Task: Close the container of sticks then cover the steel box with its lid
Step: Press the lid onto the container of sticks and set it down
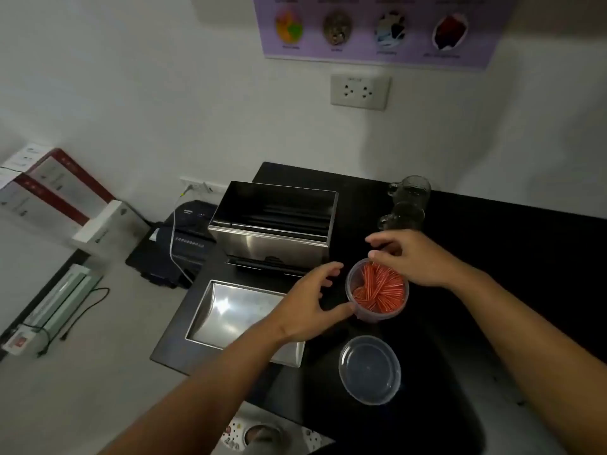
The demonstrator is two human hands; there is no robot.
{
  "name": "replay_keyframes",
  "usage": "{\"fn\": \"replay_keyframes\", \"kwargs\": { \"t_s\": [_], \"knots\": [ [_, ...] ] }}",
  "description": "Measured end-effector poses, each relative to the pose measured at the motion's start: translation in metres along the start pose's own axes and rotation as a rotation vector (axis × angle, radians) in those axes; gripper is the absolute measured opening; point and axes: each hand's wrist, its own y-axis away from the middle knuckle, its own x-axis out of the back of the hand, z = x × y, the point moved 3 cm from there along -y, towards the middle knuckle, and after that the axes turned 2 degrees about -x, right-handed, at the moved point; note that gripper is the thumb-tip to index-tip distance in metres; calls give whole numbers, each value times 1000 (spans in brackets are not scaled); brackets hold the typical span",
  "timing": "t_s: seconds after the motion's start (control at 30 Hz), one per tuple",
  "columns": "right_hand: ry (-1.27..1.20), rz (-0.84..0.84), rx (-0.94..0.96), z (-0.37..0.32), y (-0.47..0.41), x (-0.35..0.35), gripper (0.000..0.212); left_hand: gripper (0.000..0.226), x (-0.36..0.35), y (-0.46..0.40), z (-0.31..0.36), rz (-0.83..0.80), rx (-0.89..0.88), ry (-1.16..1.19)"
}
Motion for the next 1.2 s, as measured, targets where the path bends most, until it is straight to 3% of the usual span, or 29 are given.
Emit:
{"fn": "replay_keyframes", "kwargs": {
  "t_s": [0.1, 0.2, 0.4, 0.7, 0.93, 1.07, 1.2],
  "knots": [
    [8, -29, -53, 10, 3, -3, 44, 97, -17, -6, 1, -30, 45, 58],
    [-41, -45, -76, 20, 6, -11, 36, 89, -29, -9, 8, -38, 14, 97],
    [-101, 76, -88, 23, 6, -19, 29, 90, -36, -12, 10, 31, -84, 193],
    [-176, 149, -38, 7, 12, -36, 27, 96, -31, 9, 13, 210, -112, 236],
    [-402, 124, -67, -3, 17, -37, 33, 96, -6, 28, 19, 223, -125, 250],
    [-315, 61, -79, 6, 16, -51, 24, 100, 13, 41, 10, 246, -92, 231],
    [85, -172, 7, 22, 20, -79, 33, 108, 32, 58, -3, 232, -52, 203]
  ]
}}
